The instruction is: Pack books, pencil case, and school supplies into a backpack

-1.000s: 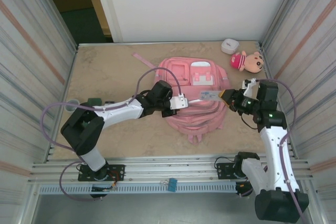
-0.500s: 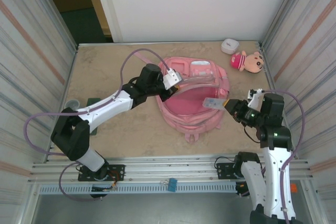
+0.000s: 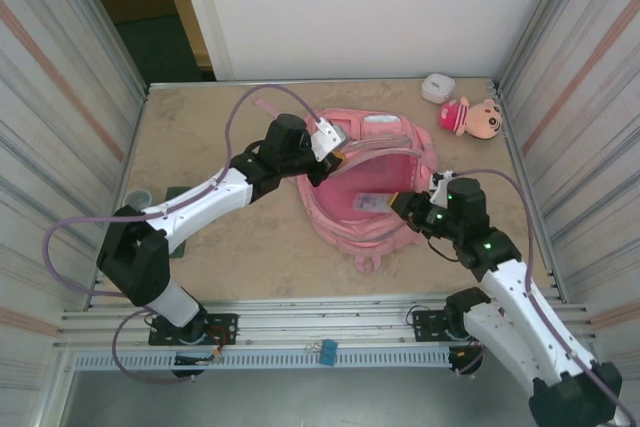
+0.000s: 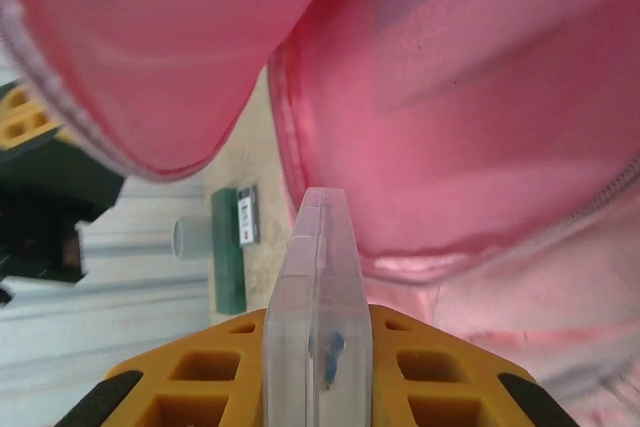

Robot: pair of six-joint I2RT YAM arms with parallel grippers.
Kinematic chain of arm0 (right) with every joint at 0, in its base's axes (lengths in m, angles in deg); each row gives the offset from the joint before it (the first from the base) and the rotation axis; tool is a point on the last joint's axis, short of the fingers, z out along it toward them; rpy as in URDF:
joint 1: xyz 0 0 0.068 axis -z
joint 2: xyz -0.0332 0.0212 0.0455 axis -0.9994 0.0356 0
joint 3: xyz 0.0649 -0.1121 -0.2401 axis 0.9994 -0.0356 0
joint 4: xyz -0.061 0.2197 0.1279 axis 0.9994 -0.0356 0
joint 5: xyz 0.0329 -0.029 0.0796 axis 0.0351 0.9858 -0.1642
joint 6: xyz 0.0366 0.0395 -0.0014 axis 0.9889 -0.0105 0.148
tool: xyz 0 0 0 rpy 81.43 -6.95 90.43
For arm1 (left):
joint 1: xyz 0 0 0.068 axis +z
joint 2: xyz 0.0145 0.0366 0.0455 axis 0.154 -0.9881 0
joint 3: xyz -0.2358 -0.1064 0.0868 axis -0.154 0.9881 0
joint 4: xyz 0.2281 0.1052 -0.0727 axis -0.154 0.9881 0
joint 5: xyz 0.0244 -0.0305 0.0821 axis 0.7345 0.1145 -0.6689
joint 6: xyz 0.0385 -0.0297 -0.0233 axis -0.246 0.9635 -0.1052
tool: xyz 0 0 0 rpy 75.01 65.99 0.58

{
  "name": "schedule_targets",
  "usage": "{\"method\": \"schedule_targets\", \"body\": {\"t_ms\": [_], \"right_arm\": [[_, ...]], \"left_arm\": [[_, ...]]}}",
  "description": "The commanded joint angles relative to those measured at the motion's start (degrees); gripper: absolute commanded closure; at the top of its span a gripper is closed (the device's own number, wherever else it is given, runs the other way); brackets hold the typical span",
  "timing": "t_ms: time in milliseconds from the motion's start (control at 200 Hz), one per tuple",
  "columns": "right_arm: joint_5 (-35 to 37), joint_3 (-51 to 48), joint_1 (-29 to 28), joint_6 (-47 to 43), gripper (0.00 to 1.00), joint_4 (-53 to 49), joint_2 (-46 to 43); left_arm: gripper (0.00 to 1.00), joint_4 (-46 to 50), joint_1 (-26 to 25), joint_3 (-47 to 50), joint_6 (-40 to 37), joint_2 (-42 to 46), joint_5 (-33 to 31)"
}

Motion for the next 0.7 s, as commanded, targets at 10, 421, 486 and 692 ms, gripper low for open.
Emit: {"method": "schedule_targets", "body": {"t_ms": [10,421,486,692], "right_arm": [[15.3,-4.4,-5.3,10.3,0.96,18.3,2.4],[45.1,-8.7,-22.1,19.5,0.95,41.4,15.6],[47.2,-8.1,-23.4,20.8,0.95,44.3,19.9],[50.9,-5.1,-25.8,24.9,0.94,53.5,31.9]], "left_arm": [[1.0,-5.0,0.6,-4.1,3.2,2.1,2.0],[1.0,-6.7,0.6,-5.0,8.2,1.9,2.0],[1.0,-6.9,0.6,-5.1,9.0,1.8,2.1],[1.0,-7.2,0.7,-5.9,10.1,1.6,2.3]]}}
